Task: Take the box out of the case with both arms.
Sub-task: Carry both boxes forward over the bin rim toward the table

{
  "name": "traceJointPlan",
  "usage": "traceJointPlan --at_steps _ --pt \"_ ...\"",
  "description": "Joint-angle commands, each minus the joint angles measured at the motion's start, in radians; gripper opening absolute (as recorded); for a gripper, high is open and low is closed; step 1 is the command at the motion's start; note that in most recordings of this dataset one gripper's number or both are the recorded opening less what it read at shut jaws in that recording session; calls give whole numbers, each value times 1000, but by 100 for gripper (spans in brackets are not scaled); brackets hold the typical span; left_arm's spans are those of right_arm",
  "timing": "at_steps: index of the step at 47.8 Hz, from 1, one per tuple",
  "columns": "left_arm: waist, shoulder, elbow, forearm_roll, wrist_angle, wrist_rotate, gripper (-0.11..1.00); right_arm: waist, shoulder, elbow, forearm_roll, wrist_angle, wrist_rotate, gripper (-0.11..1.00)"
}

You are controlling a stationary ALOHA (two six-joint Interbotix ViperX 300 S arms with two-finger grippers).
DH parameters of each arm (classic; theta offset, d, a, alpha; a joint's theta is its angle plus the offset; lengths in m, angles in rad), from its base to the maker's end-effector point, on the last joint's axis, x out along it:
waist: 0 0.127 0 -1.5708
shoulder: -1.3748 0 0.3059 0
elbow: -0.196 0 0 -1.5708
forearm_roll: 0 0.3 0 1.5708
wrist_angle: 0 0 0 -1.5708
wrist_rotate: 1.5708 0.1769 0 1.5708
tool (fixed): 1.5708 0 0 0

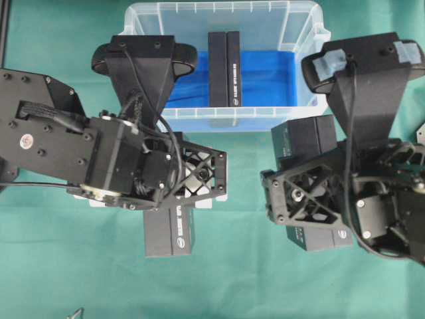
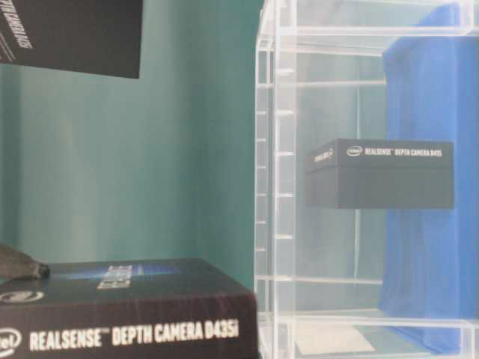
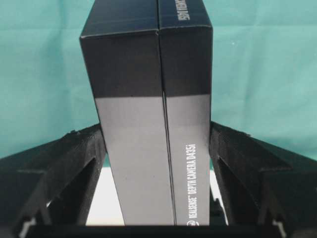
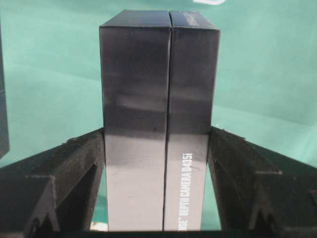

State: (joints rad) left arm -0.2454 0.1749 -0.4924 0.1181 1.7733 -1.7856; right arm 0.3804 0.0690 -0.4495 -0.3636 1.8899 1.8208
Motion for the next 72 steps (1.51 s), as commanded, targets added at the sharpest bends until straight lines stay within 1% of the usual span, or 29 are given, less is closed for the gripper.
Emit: traceJointPlan --at_steps 1,22,72 --pt "-3 -51 -12 6 0 0 64 5 -18 -17 -6 -2 5 65" --pt "-8 -51 -12 6 0 -2 64 20 -12 -17 0 -2 28 65" --pt "-15 -54 0 5 -2 -3 64 26 -3 -17 2 -5 29 65"
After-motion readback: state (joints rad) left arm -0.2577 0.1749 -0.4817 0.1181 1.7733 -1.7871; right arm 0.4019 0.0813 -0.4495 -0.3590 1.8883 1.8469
